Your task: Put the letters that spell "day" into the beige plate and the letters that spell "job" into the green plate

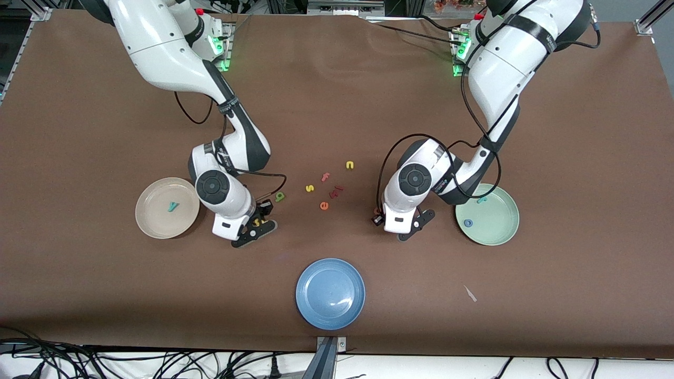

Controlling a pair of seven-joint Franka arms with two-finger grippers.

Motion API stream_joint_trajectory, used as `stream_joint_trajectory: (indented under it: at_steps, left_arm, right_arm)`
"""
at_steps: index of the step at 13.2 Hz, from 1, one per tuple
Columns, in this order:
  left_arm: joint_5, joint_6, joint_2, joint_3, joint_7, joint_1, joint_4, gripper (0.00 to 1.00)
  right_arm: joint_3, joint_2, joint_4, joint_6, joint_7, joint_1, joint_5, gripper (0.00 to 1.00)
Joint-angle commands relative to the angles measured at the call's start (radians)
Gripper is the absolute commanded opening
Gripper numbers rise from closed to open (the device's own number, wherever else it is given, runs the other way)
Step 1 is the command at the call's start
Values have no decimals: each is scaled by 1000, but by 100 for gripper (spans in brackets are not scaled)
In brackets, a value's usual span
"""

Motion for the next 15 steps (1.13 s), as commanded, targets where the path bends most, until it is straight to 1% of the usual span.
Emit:
stream_joint_trajectory:
  at_steps: [1, 3, 5, 6, 8, 9, 11, 12, 13, 14, 15]
  left_arm:
    - [27, -28, -22, -3, -17, 8, 3, 0]
    - [29, -63, -44, -3, -15, 9, 6, 0]
    - [30, -144, -68, -3, 29, 17, 35, 0]
    - [29, -193, -76, -3, 97, 28, 48, 0]
    - [27, -245, -102, -3, 190, 57, 52, 0]
    - [27, -252, -102, -3, 198, 60, 51, 0]
    - [21, -250, -101, -3, 186, 49, 52, 0]
    - [-5, -250, -99, -3, 196, 40, 52, 20]
    - [-16, -241, -94, -8, 201, 16, 54, 55]
    - [-16, -239, -93, -8, 204, -9, 65, 68]
    - [-11, -239, -90, -8, 221, -20, 89, 91]
  right_arm:
    - [-70, -94, -76, -60, -21, -15, 2, 27]
    - [-129, -162, -155, -57, -82, -18, 4, 27]
    - [-179, -229, -242, -44, -102, -18, 4, 27]
    - [-205, -268, -308, -3, -107, -19, 7, 27]
    - [-248, -337, -475, 164, -170, -19, 8, 27]
    - [-265, -342, -524, 219, -188, -19, 8, 27]
    - [-281, -340, -571, 294, -246, -30, 18, 28]
    - [-279, -339, -590, 321, -266, -50, 31, 37]
    - [-279, -340, -586, 316, -276, -54, 44, 85]
    - [-275, -345, -575, 301, -271, -53, 45, 100]
    - [-267, -349, -556, 255, -253, -53, 54, 100]
